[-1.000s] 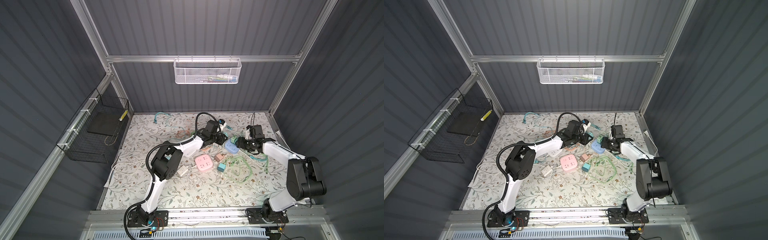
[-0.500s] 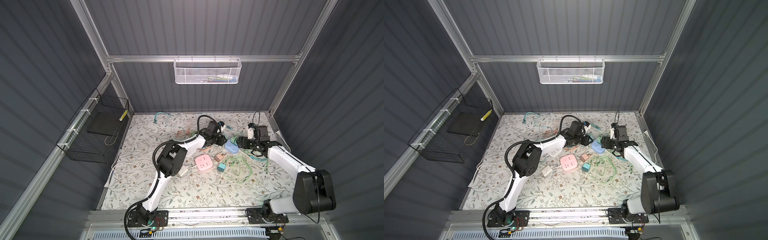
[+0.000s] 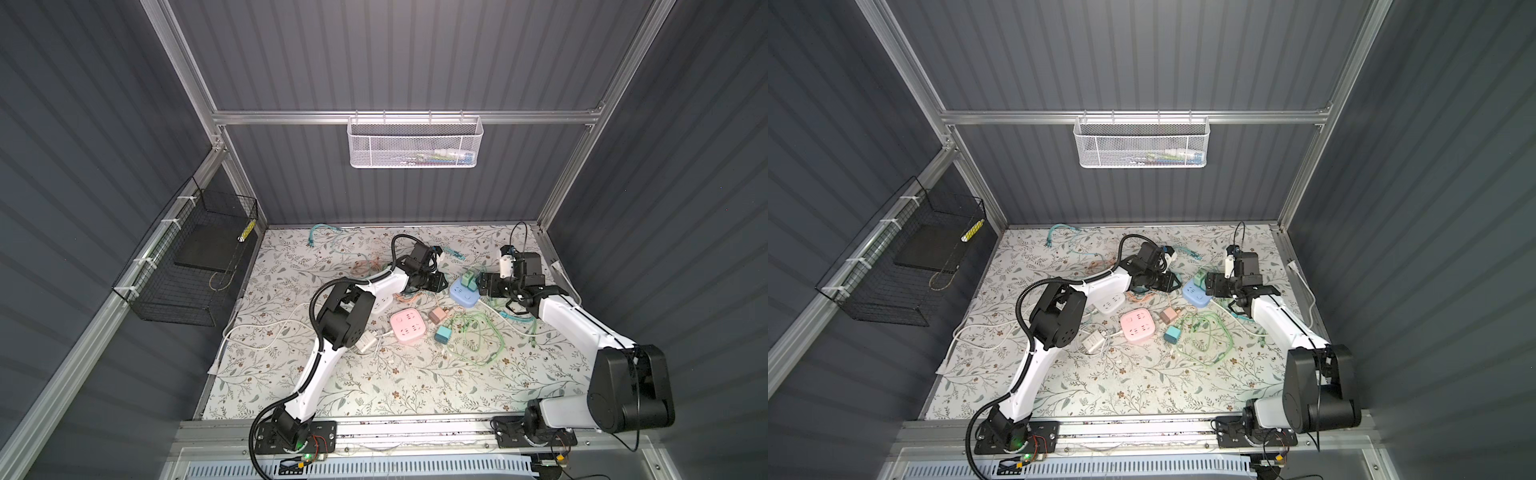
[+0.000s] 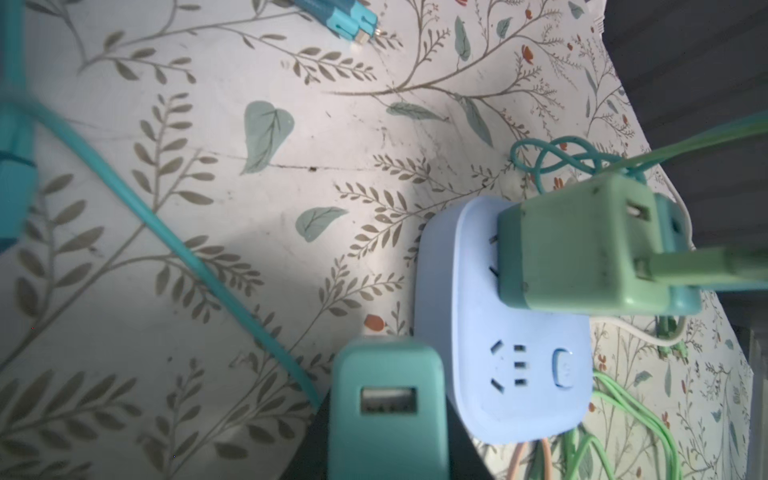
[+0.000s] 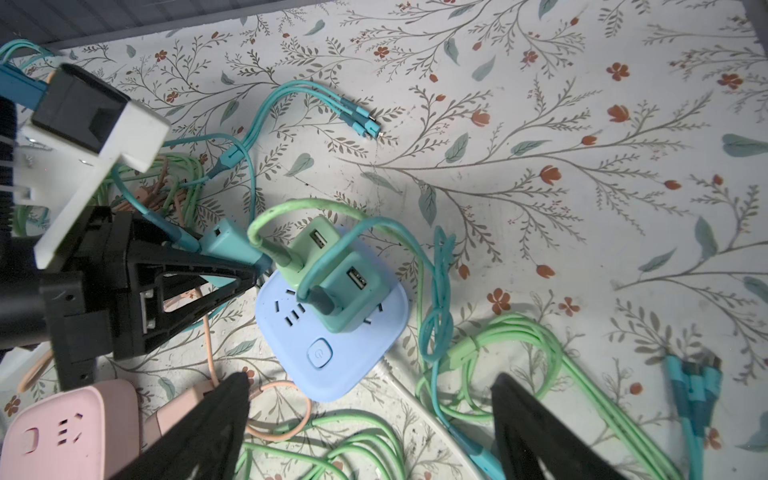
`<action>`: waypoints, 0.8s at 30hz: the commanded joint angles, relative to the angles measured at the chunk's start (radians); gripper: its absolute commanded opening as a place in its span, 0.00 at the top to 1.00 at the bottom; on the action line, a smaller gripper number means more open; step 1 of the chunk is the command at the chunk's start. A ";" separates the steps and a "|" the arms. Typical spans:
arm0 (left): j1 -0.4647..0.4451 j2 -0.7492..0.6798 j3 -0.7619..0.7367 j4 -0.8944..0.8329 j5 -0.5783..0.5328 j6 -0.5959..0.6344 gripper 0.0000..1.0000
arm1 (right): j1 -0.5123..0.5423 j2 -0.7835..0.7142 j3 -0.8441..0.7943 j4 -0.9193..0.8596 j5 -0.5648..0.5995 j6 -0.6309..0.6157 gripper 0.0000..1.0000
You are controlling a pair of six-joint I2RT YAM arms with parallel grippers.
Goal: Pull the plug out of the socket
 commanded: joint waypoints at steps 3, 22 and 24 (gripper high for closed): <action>0.000 0.031 0.042 -0.052 0.047 0.002 0.65 | -0.006 -0.008 -0.017 0.020 -0.026 0.011 0.08; 0.000 0.039 0.194 -0.334 -0.165 0.085 0.29 | -0.009 0.015 -0.017 -0.009 -0.020 0.027 0.08; 0.000 0.051 0.241 -0.396 -0.198 0.108 0.29 | -0.009 0.017 -0.016 -0.008 -0.019 0.028 0.07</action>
